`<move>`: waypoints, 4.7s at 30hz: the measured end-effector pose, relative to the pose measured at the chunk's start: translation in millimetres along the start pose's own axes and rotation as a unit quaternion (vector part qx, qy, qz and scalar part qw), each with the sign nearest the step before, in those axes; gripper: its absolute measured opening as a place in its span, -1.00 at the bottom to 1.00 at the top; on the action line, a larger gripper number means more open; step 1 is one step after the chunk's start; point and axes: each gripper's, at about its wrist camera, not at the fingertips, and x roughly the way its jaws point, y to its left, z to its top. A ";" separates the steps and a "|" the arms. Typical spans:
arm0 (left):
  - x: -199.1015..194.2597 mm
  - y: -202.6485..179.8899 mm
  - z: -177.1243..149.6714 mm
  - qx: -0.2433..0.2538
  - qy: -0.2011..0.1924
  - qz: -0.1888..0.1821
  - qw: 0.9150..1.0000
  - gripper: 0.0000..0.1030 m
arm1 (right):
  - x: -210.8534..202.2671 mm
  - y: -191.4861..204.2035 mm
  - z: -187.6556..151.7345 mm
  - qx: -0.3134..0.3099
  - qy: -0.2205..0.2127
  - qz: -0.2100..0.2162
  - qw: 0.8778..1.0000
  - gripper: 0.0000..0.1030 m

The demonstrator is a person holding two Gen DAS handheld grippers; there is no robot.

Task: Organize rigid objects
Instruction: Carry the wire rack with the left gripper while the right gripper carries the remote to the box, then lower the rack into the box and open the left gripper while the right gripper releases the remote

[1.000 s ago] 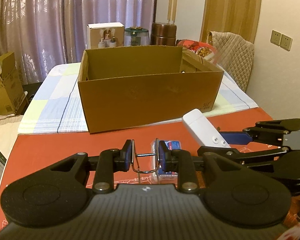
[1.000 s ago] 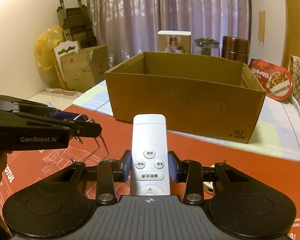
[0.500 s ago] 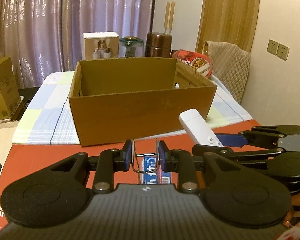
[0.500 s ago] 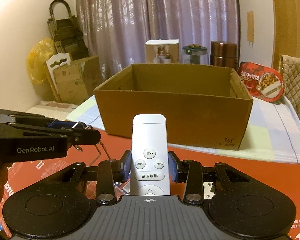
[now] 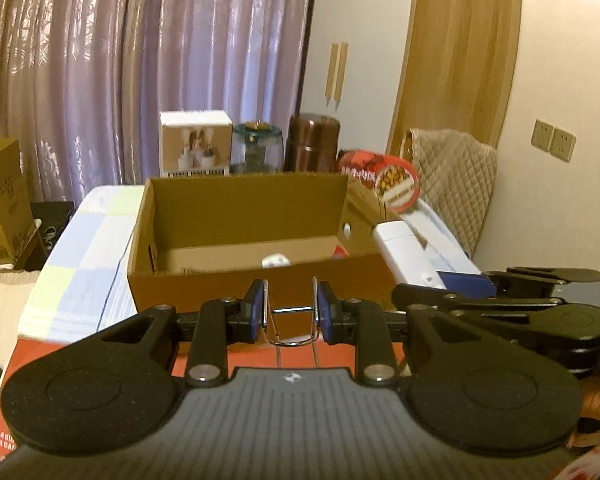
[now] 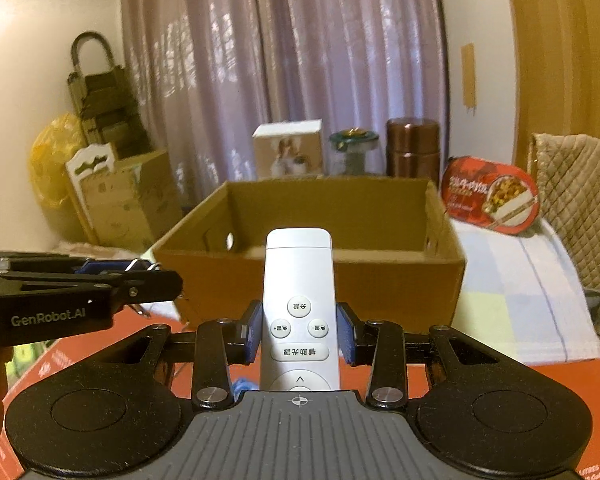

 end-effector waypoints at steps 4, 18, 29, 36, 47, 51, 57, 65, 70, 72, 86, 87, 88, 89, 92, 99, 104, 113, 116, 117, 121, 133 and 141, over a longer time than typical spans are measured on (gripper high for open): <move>7.4 5.6 18.5 -0.005 -0.014 0.006 1.000 -0.56 | 0.7 -8.5 18.4 0.024 -0.016 -0.005 1.000 -0.32; 47.8 37.0 75.7 -0.017 -0.039 0.036 0.998 -0.56 | 41.2 -28.3 64.6 0.058 -0.040 -0.025 0.997 -0.32; 97.9 54.5 83.4 -0.013 -0.021 0.069 0.997 -0.56 | 85.2 -41.2 75.8 0.066 -0.035 -0.044 0.996 -0.32; 118.4 63.5 68.8 -0.018 0.004 0.078 0.997 -0.56 | 105.3 -47.4 71.9 0.073 -0.023 -0.049 0.996 -0.32; 128.1 69.7 58.2 -0.024 0.014 0.084 0.996 -0.56 | 111.7 -51.9 67.9 0.084 -0.014 -0.049 0.995 -0.32; 128.1 73.6 56.3 -0.032 0.011 0.081 0.996 -0.56 | 111.7 -51.3 68.1 0.087 -0.014 -0.047 0.995 -0.32; 129.7 82.2 53.5 -0.047 0.014 0.080 0.996 -0.56 | 114.1 -49.9 64.6 0.090 -0.008 -0.044 0.995 -0.32; 130.4 81.1 52.8 -0.045 0.015 0.084 0.995 -0.51 | 114.3 -48.5 64.9 0.097 -0.006 -0.036 0.995 -0.32; 129.6 81.2 53.2 -0.048 0.016 0.083 0.995 -0.51 | 114.0 -48.8 65.1 0.100 -0.007 -0.036 0.994 -0.32; 129.7 79.4 53.3 -0.046 0.017 0.081 0.996 -0.51 | 114.7 -49.2 64.9 0.101 -0.005 -0.036 0.994 -0.32; 129.9 71.0 50.7 -0.033 0.024 0.071 0.997 -0.51 | 114.3 -50.0 66.6 0.102 -0.007 -0.039 0.994 -0.32; 130.4 70.7 51.1 -0.033 0.024 0.070 0.997 -0.51 | 114.5 -50.0 66.5 0.103 -0.008 -0.039 0.994 -0.32; 130.5 70.3 50.9 -0.033 0.025 0.069 0.997 -0.51 | 114.9 -50.4 66.4 0.103 -0.007 -0.040 0.994 -0.32; 131.0 69.8 51.1 -0.032 0.025 0.069 0.997 -0.51 | 115.3 -50.6 66.2 0.103 -0.007 -0.040 0.994 -0.32; 131.4 69.1 50.6 -0.031 0.027 0.067 0.997 -0.51 | 116.1 -51.6 65.7 0.103 -0.007 -0.042 0.994 -0.32; 131.5 67.3 50.8 -0.032 0.027 0.063 0.997 -0.51 | 117.3 -54.7 64.4 0.109 -0.010 -0.048 0.993 -0.32; 130.3 67.8 50.8 -0.035 0.026 0.061 0.997 -0.51 | 118.0 -57.7 66.0 0.115 -0.017 -0.053 0.992 -0.32; 131.3 66.5 50.7 -0.035 0.027 0.056 0.997 -0.51 | 127.1 -59.1 63.6 0.113 -0.010 -0.060 0.992 -0.31; 131.7 67.2 50.7 -0.036 0.027 0.056 0.997 -0.51 | 131.0 -59.2 63.4 0.111 -0.011 -0.062 0.992 -0.31; 131.6 67.0 50.6 -0.036 0.028 0.057 0.997 -0.51 | 132.1 -59.4 62.9 0.111 -0.010 -0.063 0.992 -0.31; 132.7 67.9 49.5 -0.037 0.031 0.058 0.997 -0.51 | 135.9 -60.2 59.5 0.109 -0.006 -0.065 0.992 -0.31; 133.5 64.6 49.3 -0.028 0.032 0.059 0.997 -0.50 | 130.9 -62.7 62.3 0.104 -0.030 -0.069 0.992 -0.15; 134.2 64.6 49.0 -0.029 0.031 0.060 0.997 -0.50 | 122.3 -65.8 65.9 0.114 -0.050 -0.084 0.989 0.41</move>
